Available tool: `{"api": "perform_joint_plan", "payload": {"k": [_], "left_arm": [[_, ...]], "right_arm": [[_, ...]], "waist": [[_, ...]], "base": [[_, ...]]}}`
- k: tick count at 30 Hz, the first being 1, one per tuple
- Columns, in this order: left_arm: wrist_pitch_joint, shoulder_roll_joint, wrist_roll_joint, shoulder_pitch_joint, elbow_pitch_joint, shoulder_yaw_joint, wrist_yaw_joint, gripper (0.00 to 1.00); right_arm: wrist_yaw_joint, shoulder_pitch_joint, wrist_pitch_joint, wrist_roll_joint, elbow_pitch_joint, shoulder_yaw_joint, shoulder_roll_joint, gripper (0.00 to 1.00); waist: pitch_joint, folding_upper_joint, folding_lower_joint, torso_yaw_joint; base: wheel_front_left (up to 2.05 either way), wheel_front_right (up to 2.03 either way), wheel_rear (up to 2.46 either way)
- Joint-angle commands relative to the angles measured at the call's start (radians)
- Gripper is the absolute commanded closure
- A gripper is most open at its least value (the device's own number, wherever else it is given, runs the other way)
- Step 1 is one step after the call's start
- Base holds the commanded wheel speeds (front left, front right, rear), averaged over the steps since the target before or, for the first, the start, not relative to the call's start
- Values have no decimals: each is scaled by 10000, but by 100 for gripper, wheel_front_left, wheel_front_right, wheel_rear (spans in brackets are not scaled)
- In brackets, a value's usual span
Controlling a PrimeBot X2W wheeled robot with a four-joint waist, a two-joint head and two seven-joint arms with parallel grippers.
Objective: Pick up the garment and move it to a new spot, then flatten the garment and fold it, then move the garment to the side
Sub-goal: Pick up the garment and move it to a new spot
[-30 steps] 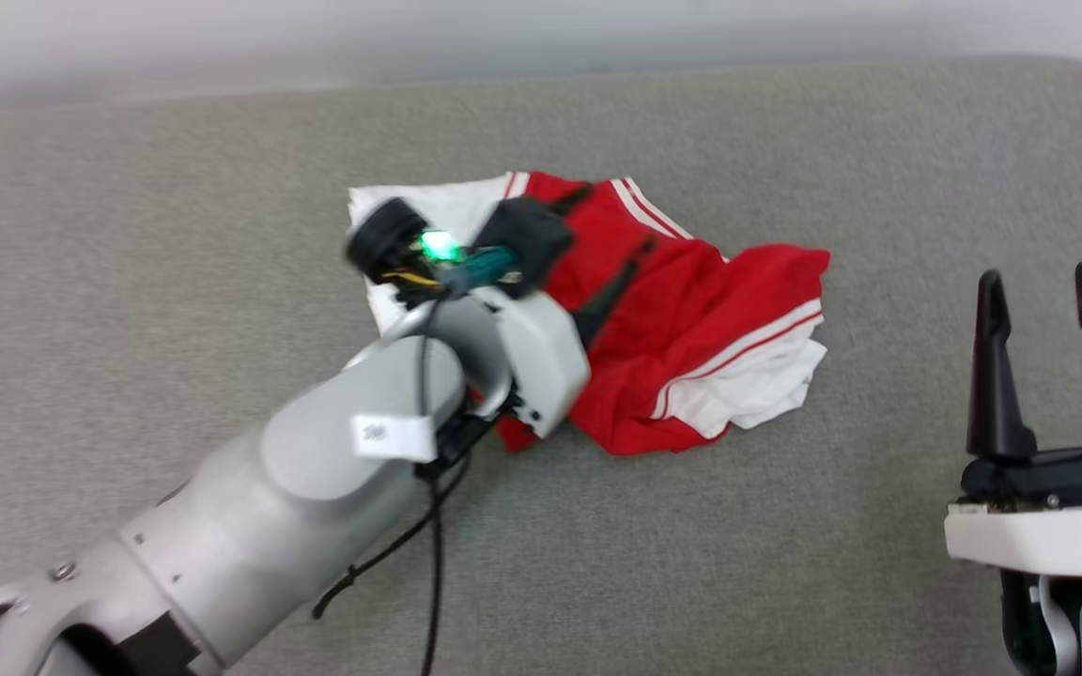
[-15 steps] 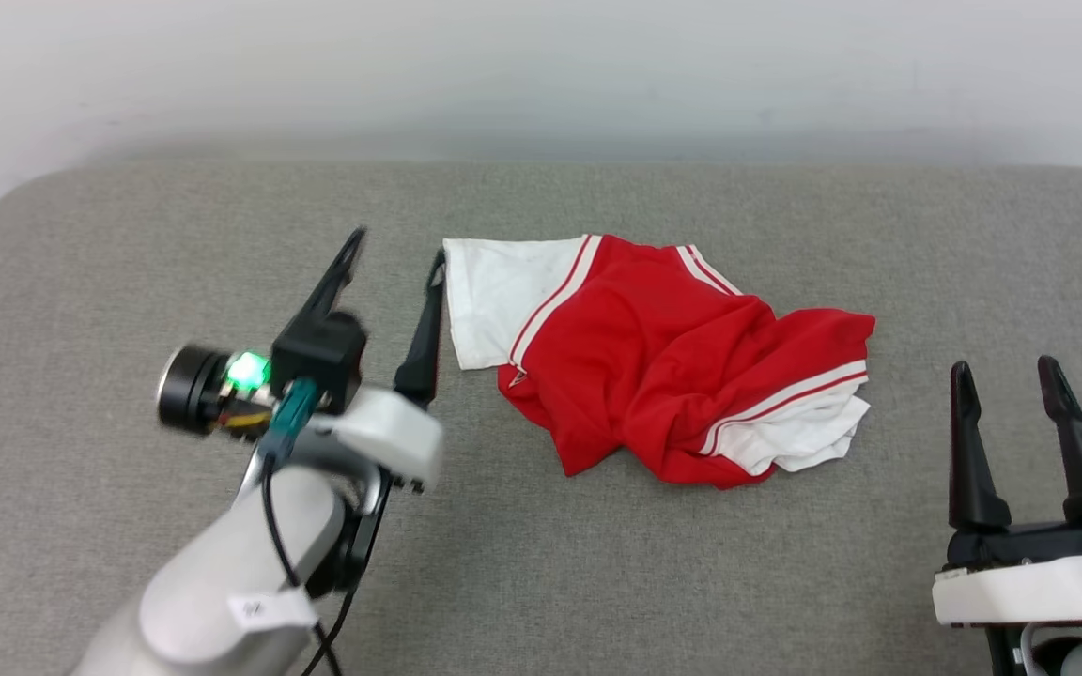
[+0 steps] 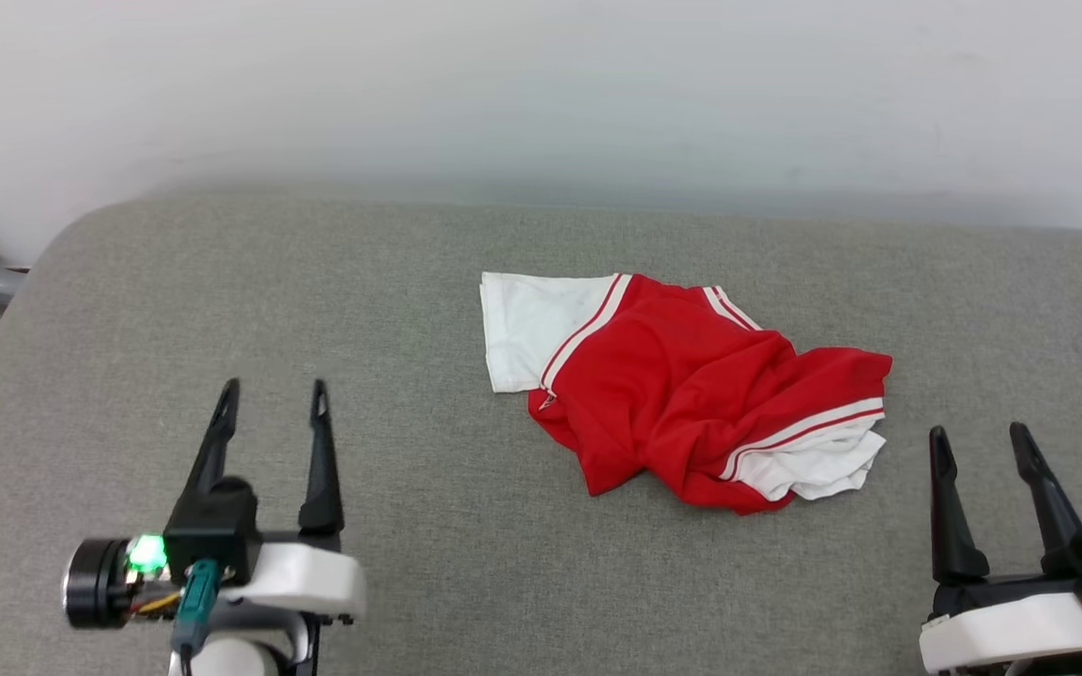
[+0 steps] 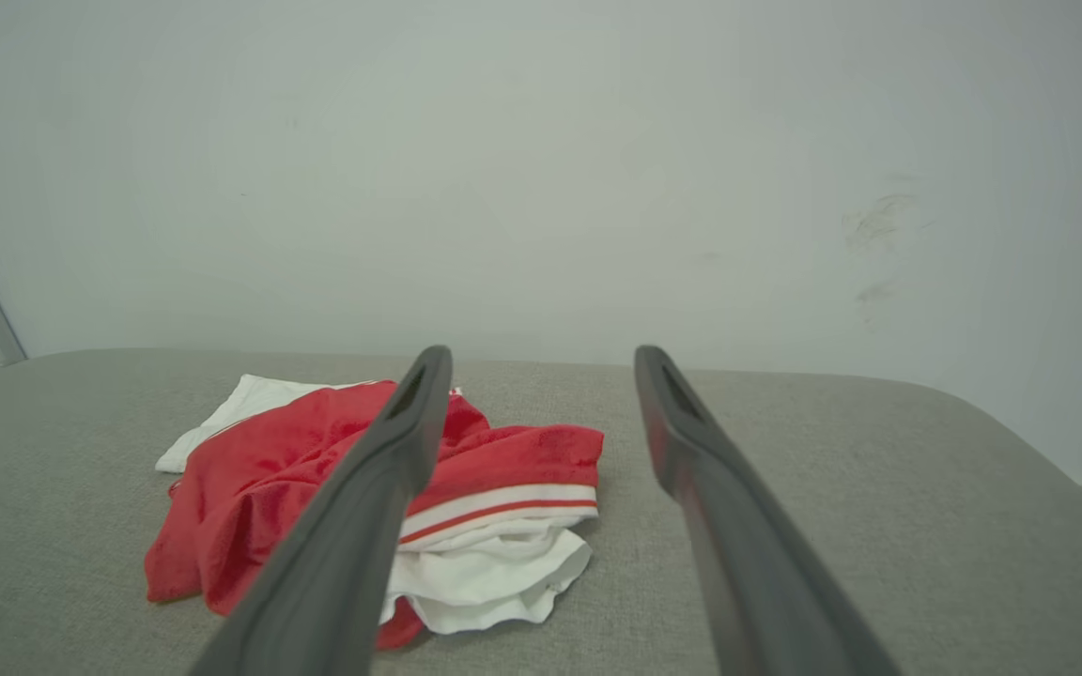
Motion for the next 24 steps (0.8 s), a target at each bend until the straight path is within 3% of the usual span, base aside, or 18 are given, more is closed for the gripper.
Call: {"api": "perform_joint_plan", "payload": {"k": [1,14,24], "left_arm": [[-24,-208,287,558,-149,425,-176,0],[-25,-1412,1769,2226,107,1763,-1264,0],[-25,-1950,2605,2549,366,2373,-1930,0]], "right_arm": [[-8,185,-20,4,119,29,18,0],[-7,409,-19,117,603,86,20,0],[-7,548,-19,156,927,88,20,0]], "waist": [[-128,0,1,45],[-478,0,1,63],[-559,0,1,63]], "base": [[0,0,0],[0,0,0],[0,0,0]]}}
